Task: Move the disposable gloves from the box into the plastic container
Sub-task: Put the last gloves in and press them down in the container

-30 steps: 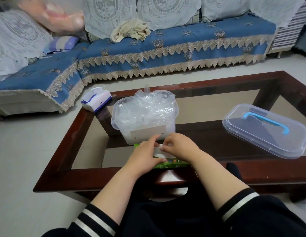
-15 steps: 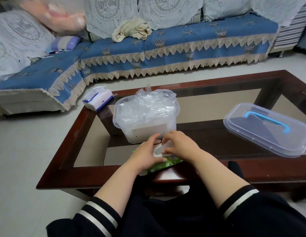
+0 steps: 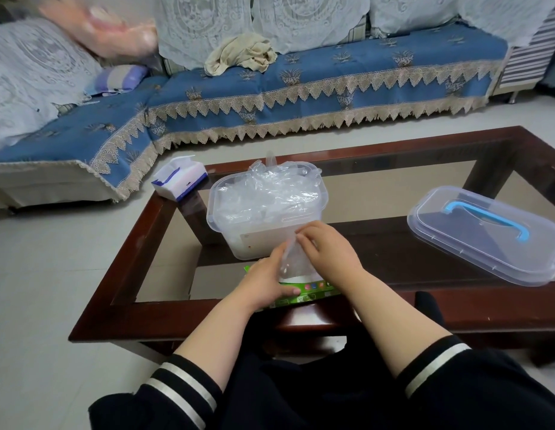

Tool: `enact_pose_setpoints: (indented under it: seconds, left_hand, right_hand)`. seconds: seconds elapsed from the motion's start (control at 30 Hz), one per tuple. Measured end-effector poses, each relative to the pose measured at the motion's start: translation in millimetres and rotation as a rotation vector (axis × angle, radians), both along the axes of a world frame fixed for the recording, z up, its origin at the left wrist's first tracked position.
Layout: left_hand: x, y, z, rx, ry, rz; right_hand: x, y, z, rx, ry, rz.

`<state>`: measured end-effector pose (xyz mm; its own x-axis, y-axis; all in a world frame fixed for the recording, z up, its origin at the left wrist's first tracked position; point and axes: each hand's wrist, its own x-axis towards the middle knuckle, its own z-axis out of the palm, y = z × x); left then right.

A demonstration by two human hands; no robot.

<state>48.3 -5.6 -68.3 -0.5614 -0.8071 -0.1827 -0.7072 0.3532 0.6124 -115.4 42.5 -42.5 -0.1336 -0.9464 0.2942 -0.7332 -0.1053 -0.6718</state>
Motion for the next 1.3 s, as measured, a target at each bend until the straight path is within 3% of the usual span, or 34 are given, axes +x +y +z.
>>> enact_pose_setpoints:
  seconds: [0.13, 0.2, 0.3, 0.37, 0.47, 0.67, 0.77, 0.87, 1.0, 1.17, 1.3]
  left_hand:
    - [1, 2, 1, 0.007, 0.029, 0.002]
    - [0, 7, 13, -0.009, 0.260, 0.098]
    - [-3, 15, 39, -0.194, 0.726, 0.301]
    - [-5, 17, 59, -0.285, 0.871, 0.342]
    - [-12, 14, 85, -0.276, 0.820, 0.264]
    - [-43, 3, 119, -0.230, 0.494, 0.152]
    - [-53, -2, 130, -0.173, 0.501, 0.120]
    - [-54, -6, 143, -0.101, 0.540, -0.007]
    - [-50, -12, 161, -0.118, 0.614, -0.099]
    - [-44, -21, 170, -0.235, 0.599, -0.114]
    - [-38, -22, 169, -0.303, 0.480, -0.108]
  right_hand:
    - [-9, 8, 12, -0.340, -0.260, -0.171]
    - [-16, 12, 15, -0.432, -0.355, -0.228]
    - [-23, 13, 16, -0.427, -0.397, -0.230]
    - [-24, 13, 16, -0.409, -0.416, -0.220]
    - [-23, 13, 16, -0.385, -0.427, -0.213]
    - [-23, 15, 18, -0.408, -0.365, -0.174]
    - [-23, 15, 19, -0.428, -0.361, -0.156]
    - [-23, 18, 25, -0.376, -0.516, -0.120]
    - [-26, 14, 26, -0.103, -0.805, -0.012]
    - [-25, 14, 31, 0.221, -1.079, 0.304]
    - [-20, 19, 40, 0.217, -1.167, 0.318]
